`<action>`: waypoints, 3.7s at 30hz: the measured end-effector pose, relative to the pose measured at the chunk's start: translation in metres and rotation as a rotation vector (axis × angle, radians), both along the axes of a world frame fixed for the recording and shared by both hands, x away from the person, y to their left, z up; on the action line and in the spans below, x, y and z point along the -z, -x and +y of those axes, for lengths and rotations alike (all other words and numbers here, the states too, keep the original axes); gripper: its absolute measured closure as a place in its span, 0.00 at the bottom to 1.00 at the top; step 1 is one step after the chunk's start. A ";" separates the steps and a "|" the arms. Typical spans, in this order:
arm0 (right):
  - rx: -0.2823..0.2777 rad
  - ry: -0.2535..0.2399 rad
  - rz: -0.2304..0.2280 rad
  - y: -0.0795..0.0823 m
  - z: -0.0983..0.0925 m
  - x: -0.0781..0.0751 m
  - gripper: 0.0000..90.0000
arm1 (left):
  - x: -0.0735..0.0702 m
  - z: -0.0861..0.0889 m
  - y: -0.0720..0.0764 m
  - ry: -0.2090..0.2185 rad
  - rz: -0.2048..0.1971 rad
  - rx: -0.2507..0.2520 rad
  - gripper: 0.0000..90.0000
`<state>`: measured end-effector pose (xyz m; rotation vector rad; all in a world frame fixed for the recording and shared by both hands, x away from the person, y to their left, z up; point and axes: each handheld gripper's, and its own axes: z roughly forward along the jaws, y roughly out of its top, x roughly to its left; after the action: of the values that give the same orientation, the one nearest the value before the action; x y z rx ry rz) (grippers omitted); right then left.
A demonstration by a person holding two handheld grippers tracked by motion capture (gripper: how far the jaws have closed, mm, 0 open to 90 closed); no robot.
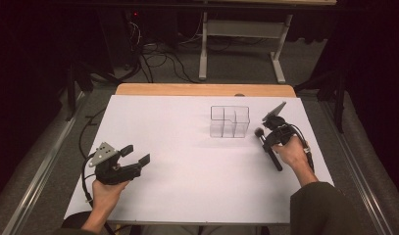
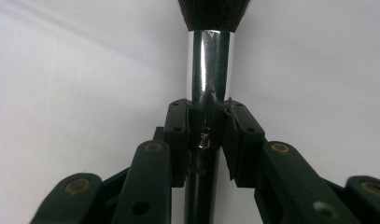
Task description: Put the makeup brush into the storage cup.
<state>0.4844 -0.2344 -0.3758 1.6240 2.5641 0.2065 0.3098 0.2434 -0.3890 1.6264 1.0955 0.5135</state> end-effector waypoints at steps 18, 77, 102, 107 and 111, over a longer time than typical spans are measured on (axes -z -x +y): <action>-0.017 -0.123 -0.123 0.018 -0.014 -0.021 0.83 | 0.000 -0.002 0.000 -0.023 -0.003 0.003 0.27; -0.120 -0.360 -0.502 0.040 -0.002 -0.061 0.82 | 0.001 -0.004 0.001 -0.038 -0.014 0.003 0.28; -0.156 -0.425 -0.621 0.033 0.017 -0.078 0.82 | 0.001 -0.003 0.001 -0.035 -0.013 0.003 0.28; -0.151 -0.425 -0.629 0.028 0.019 -0.080 0.82 | 0.001 -0.003 0.001 -0.037 -0.011 0.005 0.28; -0.143 -0.431 -0.639 0.026 0.021 -0.083 0.82 | 0.001 -0.004 0.001 -0.036 -0.012 0.006 0.28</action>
<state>0.4581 -0.2138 -0.2931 1.1886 2.2059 1.1489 0.3090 0.2395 -0.3899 1.6552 1.0775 0.5416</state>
